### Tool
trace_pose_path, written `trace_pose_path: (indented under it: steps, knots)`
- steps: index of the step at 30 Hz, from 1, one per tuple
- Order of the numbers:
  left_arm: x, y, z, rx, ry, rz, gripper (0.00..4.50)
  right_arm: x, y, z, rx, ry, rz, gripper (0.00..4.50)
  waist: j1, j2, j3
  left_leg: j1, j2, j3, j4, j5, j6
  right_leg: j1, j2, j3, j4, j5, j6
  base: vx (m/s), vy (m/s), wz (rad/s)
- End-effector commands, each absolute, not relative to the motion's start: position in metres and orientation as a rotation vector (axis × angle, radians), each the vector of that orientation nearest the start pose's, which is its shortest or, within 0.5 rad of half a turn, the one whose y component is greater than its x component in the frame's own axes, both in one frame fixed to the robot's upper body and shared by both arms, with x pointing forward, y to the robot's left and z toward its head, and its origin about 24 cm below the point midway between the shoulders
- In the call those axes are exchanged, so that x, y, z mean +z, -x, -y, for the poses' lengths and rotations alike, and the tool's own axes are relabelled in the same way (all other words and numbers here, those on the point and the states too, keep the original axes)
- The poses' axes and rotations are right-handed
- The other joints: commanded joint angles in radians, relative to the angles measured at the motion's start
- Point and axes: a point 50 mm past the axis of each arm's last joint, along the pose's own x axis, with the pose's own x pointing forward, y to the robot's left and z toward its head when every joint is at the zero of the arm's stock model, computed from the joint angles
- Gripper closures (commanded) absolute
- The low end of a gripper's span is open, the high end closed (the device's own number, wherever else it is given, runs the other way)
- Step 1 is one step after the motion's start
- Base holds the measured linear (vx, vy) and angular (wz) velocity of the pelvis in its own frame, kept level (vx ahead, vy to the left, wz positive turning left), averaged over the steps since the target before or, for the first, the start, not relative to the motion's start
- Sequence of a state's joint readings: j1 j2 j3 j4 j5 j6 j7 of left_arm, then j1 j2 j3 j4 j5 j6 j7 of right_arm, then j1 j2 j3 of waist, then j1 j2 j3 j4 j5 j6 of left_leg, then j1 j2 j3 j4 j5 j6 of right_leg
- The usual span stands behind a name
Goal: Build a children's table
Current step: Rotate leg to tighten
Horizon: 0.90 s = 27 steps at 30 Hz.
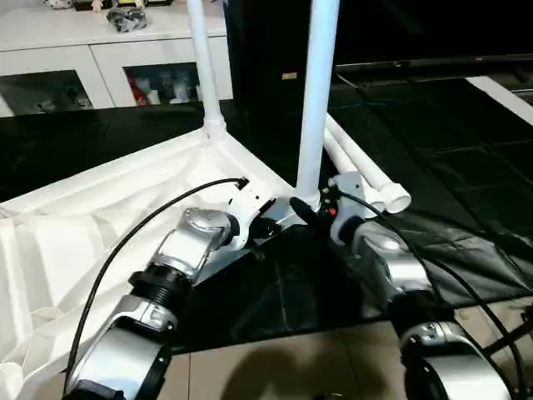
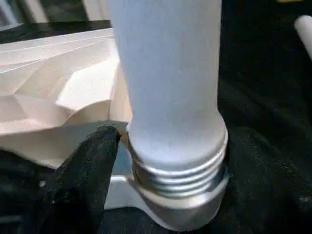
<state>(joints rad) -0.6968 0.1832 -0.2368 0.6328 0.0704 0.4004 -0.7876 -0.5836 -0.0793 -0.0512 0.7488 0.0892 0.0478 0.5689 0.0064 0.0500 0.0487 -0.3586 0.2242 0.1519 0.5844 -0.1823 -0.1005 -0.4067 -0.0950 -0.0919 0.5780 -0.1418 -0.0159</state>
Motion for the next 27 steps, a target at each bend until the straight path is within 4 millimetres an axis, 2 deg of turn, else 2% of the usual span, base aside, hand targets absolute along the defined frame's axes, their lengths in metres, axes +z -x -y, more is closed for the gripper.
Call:
trace_pose_path:
  steps: [1,2,5,6,7,9,10,13,17,18,19,20,21,27]
  knots:
    - [0.065,-0.345,-0.098,-0.990,-0.360,-0.450,4.50,0.036,-0.334,0.115,0.751,-0.051,-0.224,0.41,0.010,0.002,-0.073,-0.007,-0.014,0.017,-0.067,-0.251,0.071,0.063,-0.032,0.027,-0.067,-0.261,-0.222,0.000,0.000,0.00]
    - [0.065,-0.345,-0.099,-0.993,-0.361,-0.450,4.50,0.036,-0.334,0.116,0.756,-0.049,-0.222,0.41,0.011,0.002,-0.075,-0.009,-0.015,0.018,-0.065,-0.230,0.079,0.066,-0.031,0.028,-0.064,-0.231,-0.226,0.000,0.000,0.00]
    - [0.064,-0.341,-0.108,-1.062,-0.390,-0.448,4.50,0.043,-0.329,0.133,0.848,-0.016,-0.194,0.13,0.018,0.004,-0.085,-0.012,-0.013,0.018,-0.056,-0.120,0.111,0.071,-0.030,0.029,-0.041,-0.058,-0.274,0.000,0.000,0.00]
    - [0.063,-0.338,-0.113,-1.123,-0.404,-0.454,4.50,0.049,-0.325,0.143,0.926,0.002,-0.185,0.13,0.023,0.004,-0.090,-0.013,-0.014,0.017,-0.051,-0.083,0.133,0.074,-0.027,0.028,-0.035,0.005,-0.291,0.000,0.000,0.00]
    - [0.063,-0.336,-0.115,-1.152,-0.412,-0.453,4.50,0.051,-0.323,0.147,0.959,0.014,-0.185,0.06,0.030,0.004,-0.088,-0.012,-0.011,0.019,-0.048,-0.062,0.153,0.070,-0.026,0.029,-0.029,0.051,-0.306,0.000,0.000,0.00]
    - [0.063,-0.334,-0.117,-1.187,-0.423,-0.449,4.50,0.054,-0.321,0.152,0.995,0.031,-0.186,0.06,0.038,0.010,-0.084,-0.009,-0.008,0.021,-0.049,-0.083,0.158,0.066,-0.026,0.028,-0.030,0.032,-0.313,0.000,0.000,0.00]
    - [0.062,-0.329,-0.122,-1.266,-0.449,-0.464,4.50,0.059,-0.318,0.162,1.072,0.066,-0.209,0.06,0.039,0.008,-0.082,-0.008,-0.007,0.022,-0.051,-0.103,0.156,0.067,-0.026,0.026,-0.034,0.009,-0.311,0.000,0.000,0.00]
    - [0.061,-0.324,-0.127,-1.333,-0.474,-0.485,4.50,0.064,-0.316,0.169,1.138,0.099,-0.235,0.06,0.052,0.011,-0.075,0.000,-0.002,0.025,-0.059,-0.207,0.107,0.063,-0.030,0.029,-0.046,-0.137,-0.287,0.000,0.000,0.00]
    - [0.059,-0.318,-0.133,-1.427,-0.505,-0.504,4.50,0.069,-0.314,0.173,1.235,0.154,-0.272,0.06,0.058,0.008,-0.073,0.000,-0.001,0.024,-0.062,-0.230,0.077,0.062,-0.030,0.030,-0.048,-0.179,-0.269,0.000,0.000,0.00]
    - [0.058,-0.315,-0.135,-1.470,-0.513,-0.517,4.50,0.070,-0.312,0.171,1.281,0.197,-0.288,0.06,0.059,0.004,-0.075,0.000,-0.002,0.022,-0.062,-0.225,0.075,0.063,-0.031,0.029,-0.046,-0.182,-0.266,0.000,0.000,0.00]
    - [0.058,-0.312,-0.136,-1.509,-0.521,-0.528,4.50,0.070,-0.311,0.169,1.329,0.239,-0.304,0.06,0.059,0.004,-0.073,-0.003,-0.001,0.023,-0.063,-0.226,0.075,0.062,-0.032,0.030,-0.046,-0.190,-0.261,0.000,0.000,0.00]
    - [0.057,-0.311,-0.136,-1.518,-0.523,-0.530,4.50,0.069,-0.311,0.168,1.343,0.248,-0.308,0.06,0.057,0.005,-0.072,-0.002,-0.001,0.023,-0.064,-0.232,0.076,0.060,-0.030,0.030,-0.048,-0.201,-0.259,0.000,0.000,0.00]
    - [0.057,-0.310,-0.136,-1.540,-0.531,-0.533,4.50,0.068,-0.308,0.165,1.393,0.268,-0.332,0.06,0.058,0.001,-0.072,0.002,-0.001,0.025,-0.062,-0.238,0.075,0.058,-0.032,0.032,-0.052,-0.215,-0.256,0.000,0.000,0.00]
    - [0.057,-0.307,-0.134,-1.593,-0.554,-0.534,4.50,0.066,-0.309,0.154,1.462,0.268,-0.355,0.06,0.064,-0.002,-0.075,-0.001,0.000,0.024,-0.061,-0.204,0.078,0.059,-0.033,0.034,-0.045,-0.199,-0.257,0.000,0.000,0.00]
